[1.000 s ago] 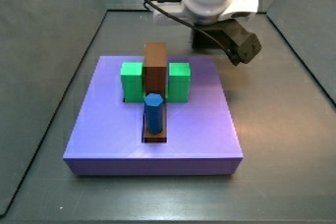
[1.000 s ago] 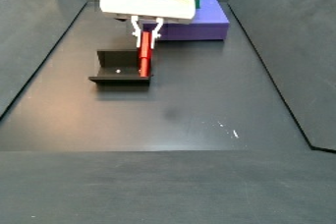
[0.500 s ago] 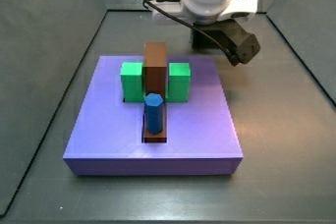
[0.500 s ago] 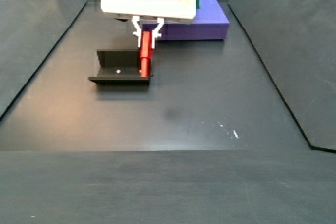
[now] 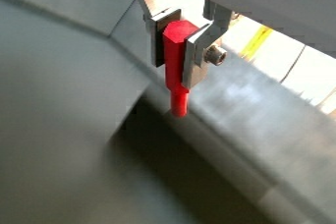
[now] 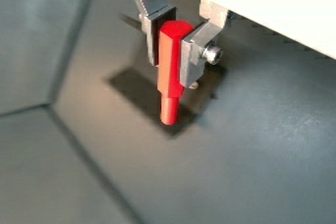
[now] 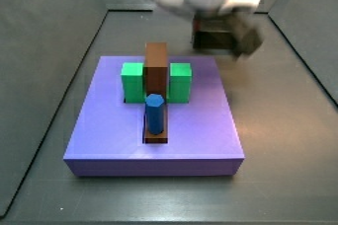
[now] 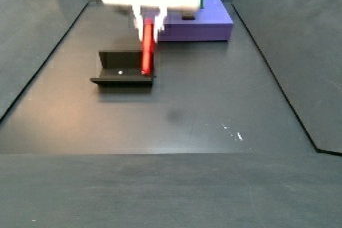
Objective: Pick up the red object. Move up. Place the red object on the fixture. Regrasp the red object. Move to above the board. Insert the red object.
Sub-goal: Move to above the board.
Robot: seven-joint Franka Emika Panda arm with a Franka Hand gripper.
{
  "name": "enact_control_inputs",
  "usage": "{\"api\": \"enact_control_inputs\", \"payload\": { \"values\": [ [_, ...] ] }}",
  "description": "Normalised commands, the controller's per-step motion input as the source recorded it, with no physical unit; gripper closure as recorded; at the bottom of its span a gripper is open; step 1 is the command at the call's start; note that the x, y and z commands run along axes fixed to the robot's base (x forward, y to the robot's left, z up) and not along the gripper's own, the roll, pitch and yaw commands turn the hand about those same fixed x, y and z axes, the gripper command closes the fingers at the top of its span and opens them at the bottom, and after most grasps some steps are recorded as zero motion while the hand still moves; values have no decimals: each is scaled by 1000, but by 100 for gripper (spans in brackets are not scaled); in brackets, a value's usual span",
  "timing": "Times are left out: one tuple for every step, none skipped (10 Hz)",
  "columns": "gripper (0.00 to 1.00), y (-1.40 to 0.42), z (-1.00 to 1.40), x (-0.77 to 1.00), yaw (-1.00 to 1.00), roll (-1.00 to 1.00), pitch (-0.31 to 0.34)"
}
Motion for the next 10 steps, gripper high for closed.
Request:
{"api": "enact_control_inputs", "payload": {
  "values": [
    [100,-14,1400,-9,-51,-91,-7],
    [100,-11,1400,9,-39,-42,23],
    [100,-23,1400,21,-34,-6,62],
    [100,-31,1400,11,-31,10,70],
    [100,-18,1400,26,-6,-2,79],
    [100,-35,1400,36,7,0,90],
    [100,-21,343,20,17,5,101],
    [100,-1400,272,-565,-26,-1000,199],
    [100,-1400,264,-564,-17,-1000,194],
    [100,-1400,289,-596,-6,-1000,194]
  ]
}}
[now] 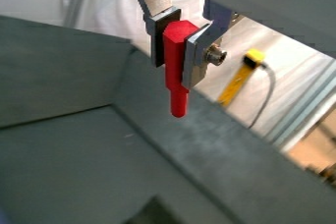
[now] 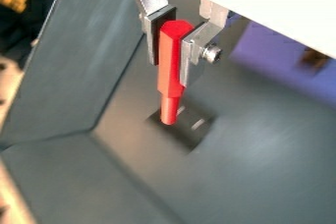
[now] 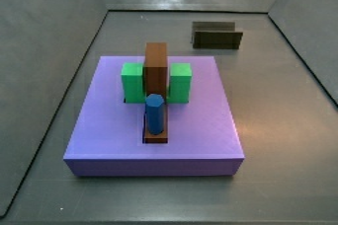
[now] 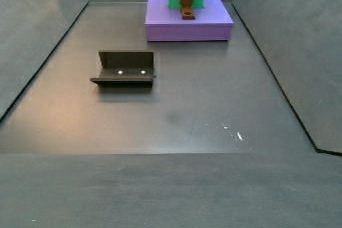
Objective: Pick up the red object. Move up. Place the red object on the fixture. Regrasp the red object. Move to above the board. Insert the red object.
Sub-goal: Move to above the board, then insert the red object.
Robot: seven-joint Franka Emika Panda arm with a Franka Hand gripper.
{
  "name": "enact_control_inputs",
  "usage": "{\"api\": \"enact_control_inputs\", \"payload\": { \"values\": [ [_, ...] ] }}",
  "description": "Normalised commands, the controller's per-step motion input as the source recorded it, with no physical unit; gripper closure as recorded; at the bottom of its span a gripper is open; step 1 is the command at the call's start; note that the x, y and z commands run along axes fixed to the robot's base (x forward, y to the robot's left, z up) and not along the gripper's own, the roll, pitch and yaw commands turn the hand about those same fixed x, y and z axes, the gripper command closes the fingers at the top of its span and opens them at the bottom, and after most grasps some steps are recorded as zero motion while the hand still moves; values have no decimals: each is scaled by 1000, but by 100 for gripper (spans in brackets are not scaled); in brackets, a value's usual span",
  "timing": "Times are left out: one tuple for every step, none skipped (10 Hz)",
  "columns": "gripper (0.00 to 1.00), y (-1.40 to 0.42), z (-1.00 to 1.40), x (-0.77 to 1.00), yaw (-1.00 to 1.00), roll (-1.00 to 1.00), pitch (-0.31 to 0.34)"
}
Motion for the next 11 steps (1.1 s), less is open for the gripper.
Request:
{"api": "enact_control_inputs", "payload": {
  "values": [
    [100,-1400,249,-582,10,-1000,196],
    [100,-1400,256,-574,23,-1000,196],
    [100,-1400,272,-583,34,-1000,202],
    [100,-631,141,-258,42,-1000,206],
    [100,-261,64,-92,50,-1000,204],
    [100,-100,21,-31,54,-1000,180],
    [100,-71,35,-47,48,-785,100],
    [100,-28,9,-54,31,-550,45],
    [100,-10,-11,-45,18,-381,7],
    [100,4,7,-42,6,-231,-12],
    [100,0,-114,0,0,-11,26]
  ]
}}
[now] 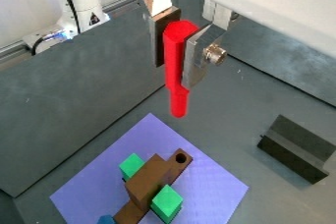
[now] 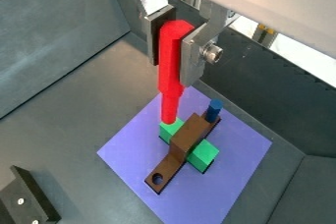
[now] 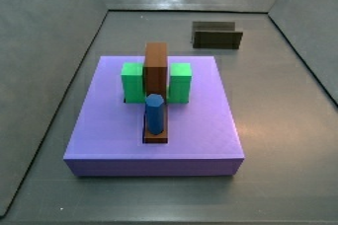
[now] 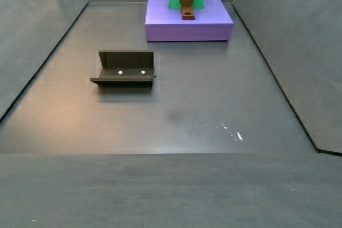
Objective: Pick up the red object. Move up. Place the red object on the fixture. Regrasp the red object. Move to above the board. Insert the red object.
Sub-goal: Insert the red object.
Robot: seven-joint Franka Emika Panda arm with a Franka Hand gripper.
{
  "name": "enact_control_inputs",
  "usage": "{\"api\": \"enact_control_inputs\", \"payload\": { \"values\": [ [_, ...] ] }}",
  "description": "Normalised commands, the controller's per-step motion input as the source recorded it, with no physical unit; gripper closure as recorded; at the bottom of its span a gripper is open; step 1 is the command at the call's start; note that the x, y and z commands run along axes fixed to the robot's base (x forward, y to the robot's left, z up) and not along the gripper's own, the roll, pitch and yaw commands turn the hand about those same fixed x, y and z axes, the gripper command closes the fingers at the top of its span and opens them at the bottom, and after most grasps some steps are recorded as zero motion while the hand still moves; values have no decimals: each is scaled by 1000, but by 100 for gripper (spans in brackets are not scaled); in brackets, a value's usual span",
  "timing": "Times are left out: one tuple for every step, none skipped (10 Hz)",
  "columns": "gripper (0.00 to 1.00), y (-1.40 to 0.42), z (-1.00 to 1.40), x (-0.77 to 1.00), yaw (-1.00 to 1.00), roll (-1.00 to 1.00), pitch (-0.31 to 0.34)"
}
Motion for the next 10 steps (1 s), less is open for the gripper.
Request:
{"api": "enact_control_inputs", "payload": {
  "values": [
    [100,-40,-503,0,0,-69,0],
    [100,-69,-617,0,0,-123,0],
    [100,226,-574,29,-63,-226,-10],
    [100,349,-311,97,-154,-414,-79],
    [100,323,-457,77,-129,-340,-106],
    [100,171,-689,57,-77,-224,-77],
    [100,191,-763,0,-89,-196,-56],
    [100,211,-826,0,-71,-164,-59],
    [100,200,-786,86,-51,-160,-101],
    [100,237,-803,49,-51,-143,-99]
  ]
}}
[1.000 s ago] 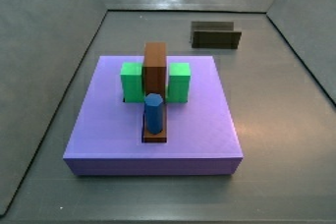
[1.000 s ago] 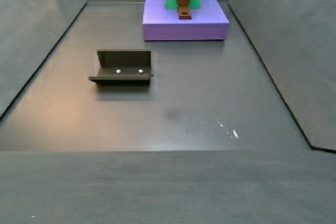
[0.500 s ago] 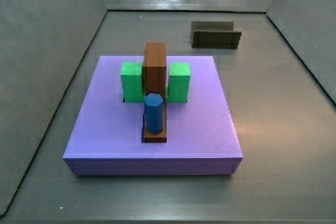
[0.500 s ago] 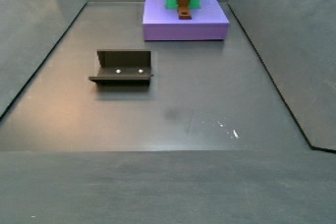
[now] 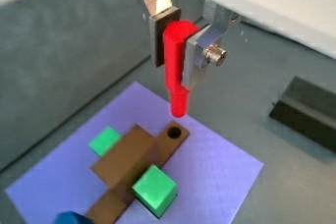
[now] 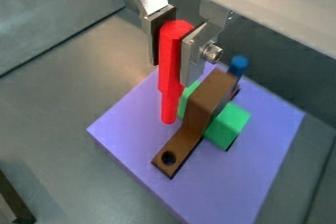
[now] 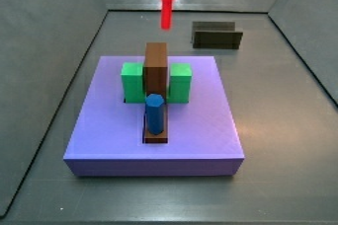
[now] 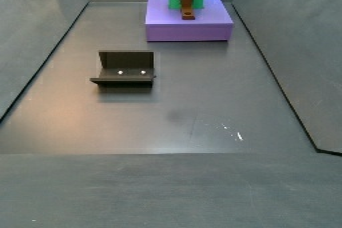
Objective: Pick up the red object. Move up. Place the red object on the fixture. Regrasp the red object. Move to above the board. Insert the red object.
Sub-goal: Insert the red object.
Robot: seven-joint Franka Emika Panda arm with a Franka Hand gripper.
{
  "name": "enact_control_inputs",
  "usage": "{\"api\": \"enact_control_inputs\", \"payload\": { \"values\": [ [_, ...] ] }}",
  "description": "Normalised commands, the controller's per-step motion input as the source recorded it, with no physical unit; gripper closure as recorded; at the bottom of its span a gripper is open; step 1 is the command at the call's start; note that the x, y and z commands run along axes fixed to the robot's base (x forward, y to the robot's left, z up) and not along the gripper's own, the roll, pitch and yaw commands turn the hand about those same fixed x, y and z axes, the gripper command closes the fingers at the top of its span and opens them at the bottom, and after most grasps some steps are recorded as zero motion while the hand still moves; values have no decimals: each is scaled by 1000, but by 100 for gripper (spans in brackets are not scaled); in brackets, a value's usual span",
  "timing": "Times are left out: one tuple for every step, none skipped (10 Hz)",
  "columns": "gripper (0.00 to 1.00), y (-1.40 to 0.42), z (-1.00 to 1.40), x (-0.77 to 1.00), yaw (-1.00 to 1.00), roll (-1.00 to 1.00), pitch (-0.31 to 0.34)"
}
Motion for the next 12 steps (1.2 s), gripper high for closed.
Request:
{"api": "enact_control_inputs", "payload": {
  "values": [
    [100,226,-797,23,-46,-153,-100],
    [100,194,-797,0,-71,-176,-87],
    [100,149,-723,0,-71,-204,-110],
    [100,91,-269,0,-114,-179,-160],
    [100,77,-29,-11,-43,-37,-120],
    [100,0,0,-54,-3,-19,-96],
    [100,0,0,-131,-9,-7,-90],
    [100,0,-74,-240,-29,0,-99],
    [100,0,-146,-254,-37,0,-104],
    [100,-9,-123,-234,-31,0,-104],
    [100,-29,-120,-146,-3,0,-100],
    [100,-31,-143,-91,0,0,-81]
  ]
}}
